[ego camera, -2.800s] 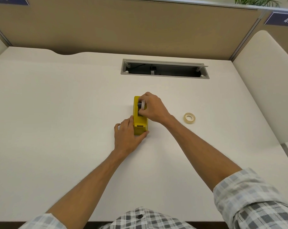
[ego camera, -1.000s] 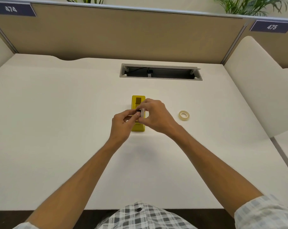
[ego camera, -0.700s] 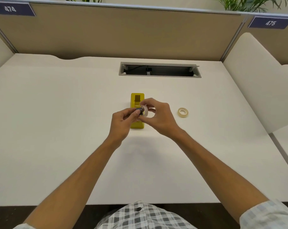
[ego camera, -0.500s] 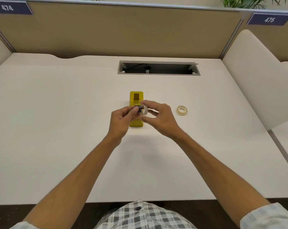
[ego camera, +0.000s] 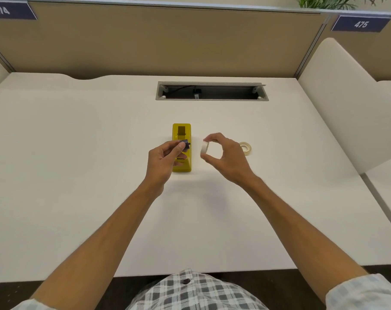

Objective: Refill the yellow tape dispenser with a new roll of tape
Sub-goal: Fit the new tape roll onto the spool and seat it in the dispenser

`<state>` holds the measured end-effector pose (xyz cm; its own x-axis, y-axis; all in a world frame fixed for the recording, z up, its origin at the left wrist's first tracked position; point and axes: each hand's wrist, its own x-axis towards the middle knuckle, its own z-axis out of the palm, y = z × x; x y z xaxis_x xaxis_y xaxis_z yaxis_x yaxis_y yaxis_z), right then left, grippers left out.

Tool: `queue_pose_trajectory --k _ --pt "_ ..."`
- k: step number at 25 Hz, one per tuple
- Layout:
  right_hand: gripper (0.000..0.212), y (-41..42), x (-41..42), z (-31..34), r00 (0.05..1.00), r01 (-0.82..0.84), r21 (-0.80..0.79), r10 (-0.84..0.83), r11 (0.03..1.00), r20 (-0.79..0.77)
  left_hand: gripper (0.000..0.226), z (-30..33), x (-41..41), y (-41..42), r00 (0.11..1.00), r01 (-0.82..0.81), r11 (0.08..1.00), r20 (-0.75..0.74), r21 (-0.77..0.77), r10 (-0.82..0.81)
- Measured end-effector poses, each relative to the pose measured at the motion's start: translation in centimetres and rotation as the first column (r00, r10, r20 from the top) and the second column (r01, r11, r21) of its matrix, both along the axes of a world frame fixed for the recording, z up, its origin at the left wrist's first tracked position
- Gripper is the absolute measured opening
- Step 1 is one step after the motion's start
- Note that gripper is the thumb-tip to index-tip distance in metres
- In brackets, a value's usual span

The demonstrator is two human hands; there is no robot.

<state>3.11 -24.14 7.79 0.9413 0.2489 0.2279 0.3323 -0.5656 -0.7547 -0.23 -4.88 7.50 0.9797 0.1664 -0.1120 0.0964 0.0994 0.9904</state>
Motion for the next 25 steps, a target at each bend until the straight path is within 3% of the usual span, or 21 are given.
queue_pose_trajectory --k 7,14,21,25 --pt "0.038 -3.0 2.1 -4.2 0.992 0.051 -0.154 -0.067 0.987 -0.104 0.015 0.2 0.6 0.0 1.0 -0.019 1.0 -0.009 -0.009 0.019" --pt "0.062 -4.0 3.2 -6.4 0.957 0.097 -0.243 -0.158 0.965 -0.245 0.015 0.1 1.1 -0.2 0.999 -0.022 1.0 -0.022 0.012 0.022" --pt "0.069 -4.1 3.4 -7.0 0.949 0.127 -0.276 -0.197 0.953 -0.246 0.014 0.0 1.4 -0.3 0.999 -0.026 0.999 -0.038 0.031 0.028" --pt "0.047 -4.5 3.3 -6.8 0.96 0.225 -0.245 -0.257 0.943 -0.107 0.014 -0.1 1.3 -0.4 0.998 -0.025 0.999 -0.049 0.024 0.026"
